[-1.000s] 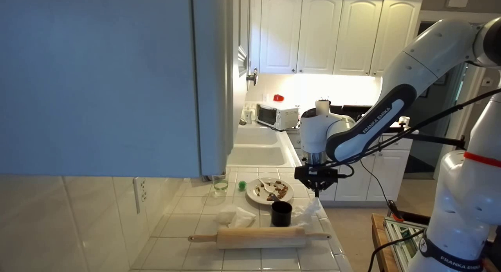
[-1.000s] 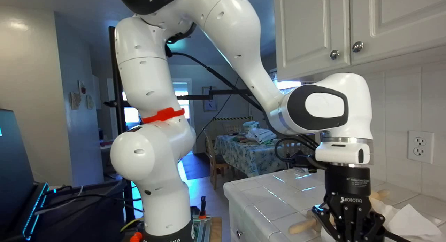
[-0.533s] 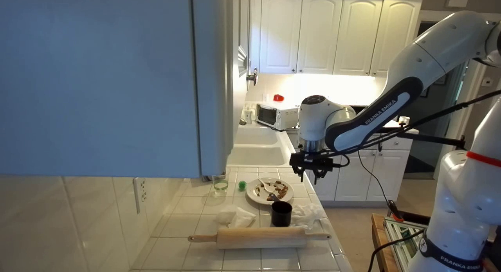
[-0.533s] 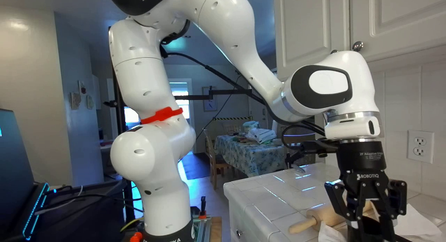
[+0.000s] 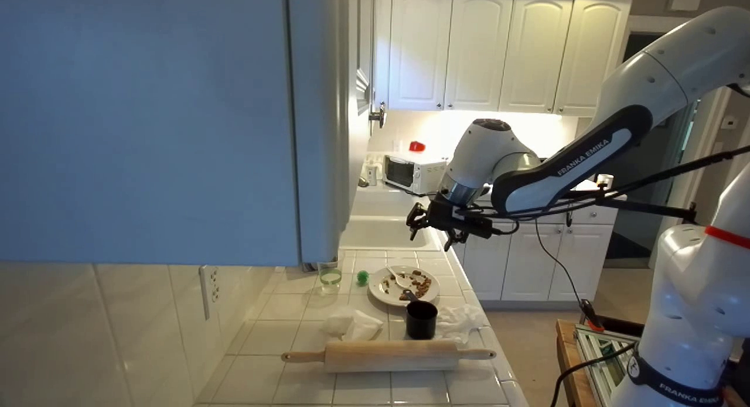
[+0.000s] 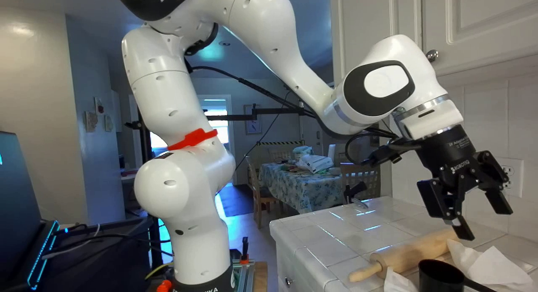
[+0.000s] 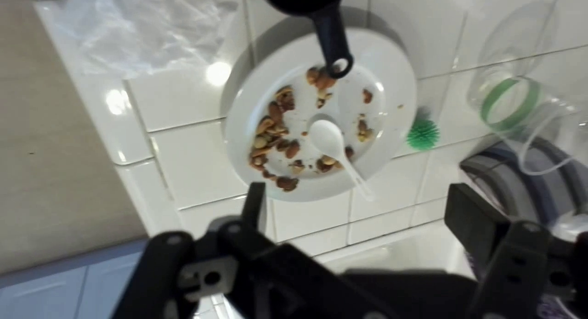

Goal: Take the tissue off the cup

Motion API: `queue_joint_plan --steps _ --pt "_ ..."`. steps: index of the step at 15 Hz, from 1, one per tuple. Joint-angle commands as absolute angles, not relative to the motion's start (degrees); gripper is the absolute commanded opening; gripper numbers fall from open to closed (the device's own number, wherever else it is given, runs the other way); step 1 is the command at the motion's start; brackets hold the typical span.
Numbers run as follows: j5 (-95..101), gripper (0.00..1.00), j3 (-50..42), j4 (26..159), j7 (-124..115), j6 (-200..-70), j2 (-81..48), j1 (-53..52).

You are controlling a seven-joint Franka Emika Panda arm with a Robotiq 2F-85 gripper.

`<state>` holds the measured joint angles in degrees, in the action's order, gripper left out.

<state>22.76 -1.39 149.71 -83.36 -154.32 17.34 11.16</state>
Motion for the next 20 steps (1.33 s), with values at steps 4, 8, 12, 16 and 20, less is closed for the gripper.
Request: queue_joint_plan --steps 4,8,12,16,20 --pt "-5.4 1.0 -13.9 152.7 -61.3 -165.1 19.6 -7.6" --pt "-20.8 1.0 -24.6 152.9 -46.9 -156.8 26.1 -20.5" --pt "-26.6 1.0 -18.6 150.8 -43.3 -153.6 23.3 -14.4" --pt "-27.1 1.0 -19.2 150.9 -42.5 -152.8 24.2 -14.8" --pt "-27.1 1.0 -19.1 151.0 -42.5 -152.8 24.2 -14.9"
